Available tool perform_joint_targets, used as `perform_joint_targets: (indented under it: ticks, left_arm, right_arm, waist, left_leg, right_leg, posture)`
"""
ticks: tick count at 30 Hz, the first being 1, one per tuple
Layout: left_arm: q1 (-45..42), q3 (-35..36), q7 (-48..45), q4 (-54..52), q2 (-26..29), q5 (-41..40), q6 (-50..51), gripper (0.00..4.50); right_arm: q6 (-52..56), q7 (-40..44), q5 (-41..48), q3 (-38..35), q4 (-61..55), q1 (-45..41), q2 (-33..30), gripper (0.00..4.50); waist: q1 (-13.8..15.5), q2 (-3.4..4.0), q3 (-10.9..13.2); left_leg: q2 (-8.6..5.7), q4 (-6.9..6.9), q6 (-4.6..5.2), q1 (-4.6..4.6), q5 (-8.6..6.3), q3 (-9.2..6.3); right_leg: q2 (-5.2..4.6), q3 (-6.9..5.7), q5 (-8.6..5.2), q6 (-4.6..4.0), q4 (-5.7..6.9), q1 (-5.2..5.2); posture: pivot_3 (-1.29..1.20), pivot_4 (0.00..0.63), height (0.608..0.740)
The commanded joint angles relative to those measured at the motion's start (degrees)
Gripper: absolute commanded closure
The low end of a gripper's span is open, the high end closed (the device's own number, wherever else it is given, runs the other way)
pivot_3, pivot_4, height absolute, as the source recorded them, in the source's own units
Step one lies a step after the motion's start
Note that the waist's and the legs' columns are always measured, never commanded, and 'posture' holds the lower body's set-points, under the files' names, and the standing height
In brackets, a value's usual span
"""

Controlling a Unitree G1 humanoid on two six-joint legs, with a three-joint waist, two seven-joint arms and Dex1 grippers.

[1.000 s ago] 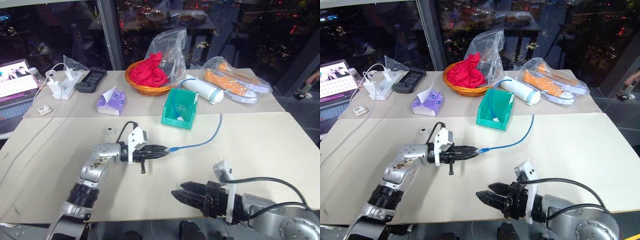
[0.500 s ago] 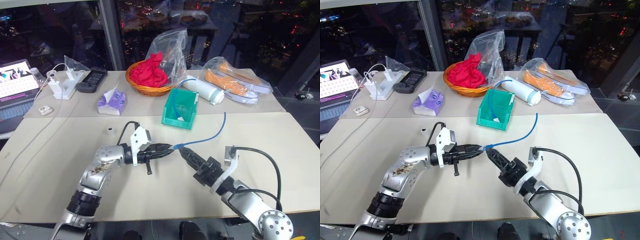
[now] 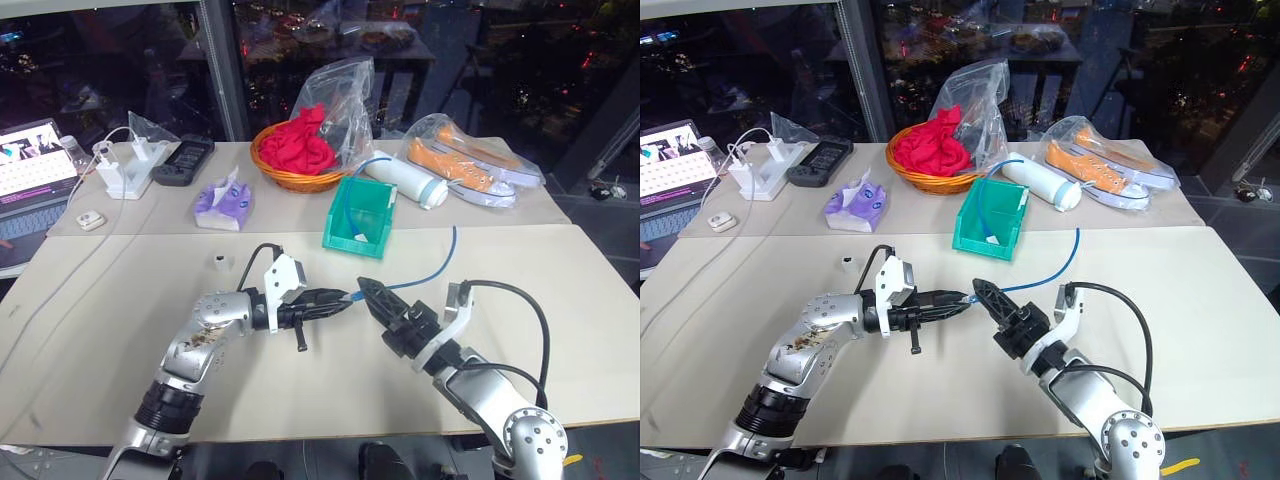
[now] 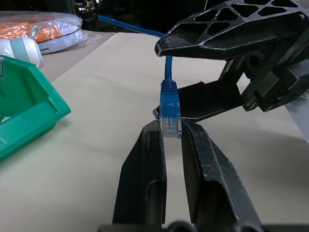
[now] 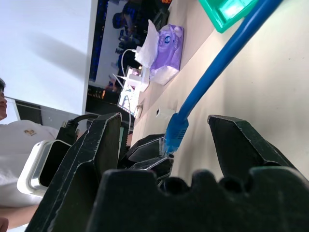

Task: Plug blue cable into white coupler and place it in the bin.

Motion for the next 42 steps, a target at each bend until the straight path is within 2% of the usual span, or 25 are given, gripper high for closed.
perform_joint_targets:
  ticks: [1, 4, 8, 15, 31, 33, 36, 37, 40, 42]
  left_arm:
    - [-0.18, -0.2, -0.15, -2.08, 0.19, -0.77, -0.35, 4.44]
    - [-0.21, -0.26, -0.2, -1.98, 0.27, -0.65, -0.42, 4.44]
    - [-0.24, -0.31, -0.28, -1.97, 0.36, -0.64, -0.38, 4.43]
    - [-0.08, -0.71, -1.05, -1.71, 0.81, -0.35, -0.96, 4.43]
    - [-0.44, -0.3, -0.33, -0.74, 0.06, -0.86, -0.41, 4.43]
    - [-0.37, -0.45, -0.08, -0.71, 0.37, -0.37, -0.31, 3.43]
    - [-0.09, -0.32, 0.68, -1.06, 0.87, 0.19, -0.16, 2.32]
    - [0.15, 0.41, 1.35, -1.58, 1.01, -0.36, 0.81, 2.08]
    - [1.26, 3.51, 5.67, -3.32, 1.6, -0.46, 2.92, 2.08]
    - [3.01, 8.03, 12.46, -4.87, 0.98, -0.36, 5.68, 2.08]
  right_arm:
    - [-1.39, -0.08, 1.2, 0.52, -0.95, -0.42, -0.61, 1.12]
    - [-1.83, -0.1, 1.37, 0.95, -0.92, -0.45, -1.06, 1.12]
    - [-2.23, -0.13, 1.5, 1.27, -0.83, -0.55, -1.44, 2.17]
    - [-2.66, 0.32, 1.34, 1.85, -0.96, -0.89, -2.06, 4.47]
    - [-3.33, 2.28, 1.06, 3.44, -1.42, -2.0, -3.26, 4.47]
    - [-3.6, 2.28, 1.04, 3.48, -1.47, -1.95, -3.13, 4.5]
    - [-4.19, 1.9, 0.74, 3.26, -1.39, -1.67, -3.07, 4.5]
    - [-4.53, 1.67, 0.36, 2.91, -1.34, -1.5, -3.14, 4.5]
    - [-5.58, 0.7, -1.84, 1.75, -1.13, -0.85, -3.56, 4.5]
    - [-6.72, 0.15, -3.89, 1.18, -1.06, -0.62, -3.47, 4.5]
  waist:
    - [0.0, 0.0, 0.0]
    - [0.01, 0.0, 0.0]
    - [0.02, 0.0, 0.0]
    - [0.02, 0.0, 0.0]
    - [0.04, 0.0, 0.01]
    - [0.03, 0.0, 0.0]
    - [0.02, 0.01, 0.01]
    - [0.04, 0.01, 0.01]
    - [0.04, 0.01, 0.01]
    - [-0.06, 0.01, 0.01]
  left_leg:
    - [0.0, 0.0, 0.0, 0.0, 0.0, 0.0]
    - [0.0, 0.0, 0.0, 0.0, 0.0, 0.0]
    - [0.0, 0.0, 0.0, -0.01, 0.0, 0.0]
    - [0.0, 0.0, 0.0, -0.01, 0.0, 0.0]
    - [0.0, 0.0, 0.0, -0.01, 0.0, 0.0]
    - [0.0, 0.0, 0.0, -0.01, 0.0, 0.0]
    - [0.01, -0.01, 0.0, -0.01, 0.0, 0.0]
    - [0.0, -0.01, 0.0, -0.01, 0.0, 0.0]
    - [0.0, 0.0, 0.0, -0.01, 0.0, 0.0]
    - [0.0, -0.01, 0.01, -0.01, 0.0, 0.0]
  right_leg:
    - [0.0, 0.0, 0.0, 0.0, 0.0, 0.0]
    - [0.0, 0.0, 0.0, 0.0, 0.0, 0.0]
    - [0.0, 0.0, 0.0, 0.0, -0.01, 0.0]
    - [0.0, 0.0, 0.0, 0.0, -0.01, 0.0]
    - [0.0, 0.0, 0.0, 0.0, -0.02, 0.0]
    - [0.0, 0.0, 0.0, 0.0, -0.02, 0.0]
    - [0.01, 0.0, 0.0, 0.0, -0.02, 0.0]
    - [0.0, -0.01, 0.0, 0.0, -0.02, 0.0]
    - [0.0, 0.0, 0.0, 0.0, -0.03, 0.0]
    - [-0.01, 0.0, -0.01, 0.0, -0.03, 0.0]
  posture:
    - [0.0, 0.15, 0.723]
    - [0.0, 0.15, 0.723]
    - [0.0, 0.15, 0.723]
    - [0.0, 0.15, 0.723]
    - [0.0, 0.15, 0.723]
    - [0.0, 0.15, 0.723]
    - [0.0, 0.15, 0.723]
    - [0.0, 0.15, 0.723]
    - [0.0, 0.15, 0.723]
    - [0.0, 0.15, 0.723]
